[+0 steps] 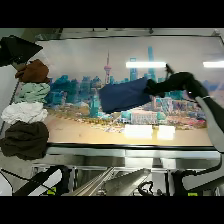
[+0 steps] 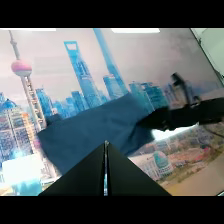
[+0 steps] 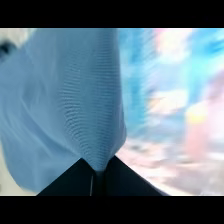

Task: Fold the shirts.

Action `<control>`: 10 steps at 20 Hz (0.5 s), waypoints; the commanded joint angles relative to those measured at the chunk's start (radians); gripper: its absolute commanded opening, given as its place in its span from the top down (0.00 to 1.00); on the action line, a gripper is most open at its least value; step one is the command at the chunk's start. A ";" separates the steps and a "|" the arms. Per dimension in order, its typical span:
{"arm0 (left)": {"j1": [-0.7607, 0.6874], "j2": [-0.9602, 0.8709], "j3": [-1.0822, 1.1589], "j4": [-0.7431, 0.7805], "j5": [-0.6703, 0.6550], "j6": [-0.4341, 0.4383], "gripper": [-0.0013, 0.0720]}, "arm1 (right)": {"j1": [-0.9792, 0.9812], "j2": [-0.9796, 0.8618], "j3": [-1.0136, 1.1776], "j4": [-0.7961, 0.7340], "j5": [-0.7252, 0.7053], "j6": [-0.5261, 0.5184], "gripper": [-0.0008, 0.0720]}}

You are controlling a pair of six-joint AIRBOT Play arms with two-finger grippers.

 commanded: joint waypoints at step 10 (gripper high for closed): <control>-0.001 0.000 0.000 0.001 0.006 0.000 0.96 | -0.995 0.516 -0.404 -0.454 -0.046 0.246 0.97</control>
